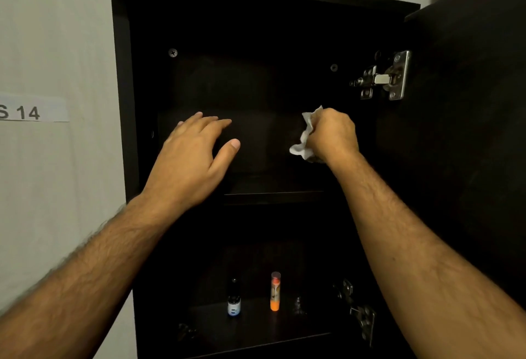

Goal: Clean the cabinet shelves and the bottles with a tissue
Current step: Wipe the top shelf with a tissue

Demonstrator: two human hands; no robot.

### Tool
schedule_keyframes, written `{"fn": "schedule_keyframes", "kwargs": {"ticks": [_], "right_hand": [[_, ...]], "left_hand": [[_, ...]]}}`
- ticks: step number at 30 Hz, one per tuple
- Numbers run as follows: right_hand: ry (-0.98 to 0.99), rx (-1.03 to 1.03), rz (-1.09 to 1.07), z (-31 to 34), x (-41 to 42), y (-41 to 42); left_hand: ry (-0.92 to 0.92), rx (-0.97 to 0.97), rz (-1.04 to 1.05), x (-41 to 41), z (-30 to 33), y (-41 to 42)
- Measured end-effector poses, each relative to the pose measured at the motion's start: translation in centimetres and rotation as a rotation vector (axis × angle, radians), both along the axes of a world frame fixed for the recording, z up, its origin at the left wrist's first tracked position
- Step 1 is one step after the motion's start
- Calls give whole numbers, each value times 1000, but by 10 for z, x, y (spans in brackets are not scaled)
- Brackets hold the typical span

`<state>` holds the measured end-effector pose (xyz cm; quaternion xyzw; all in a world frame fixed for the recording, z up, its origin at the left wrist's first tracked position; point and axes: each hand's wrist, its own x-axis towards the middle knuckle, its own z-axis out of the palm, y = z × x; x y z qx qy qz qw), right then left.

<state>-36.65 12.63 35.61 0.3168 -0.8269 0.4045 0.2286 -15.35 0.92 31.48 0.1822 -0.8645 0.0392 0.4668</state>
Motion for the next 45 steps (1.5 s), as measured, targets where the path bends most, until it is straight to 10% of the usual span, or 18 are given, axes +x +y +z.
{"fn": "schedule_keyframes", "kwargs": {"ticks": [8, 13, 20, 29, 37, 45], "right_hand": [[253, 255, 261, -34, 43, -37], [306, 493, -65, -18, 33, -16], [122, -302, 115, 12, 26, -22], [304, 465, 81, -25, 59, -41], [266, -294, 120, 25, 33, -38], [578, 368, 232, -27, 65, -57]], "left_hand": [[-32, -13, -34, 4, 5, -8], [-51, -20, -101, 12, 6, -14], [-56, -73, -166, 22, 10, -17], [71, -280, -266, 42, 9, -17], [253, -477, -58, 56, 22, -35], [292, -418, 46, 49, 20, -46]]}}
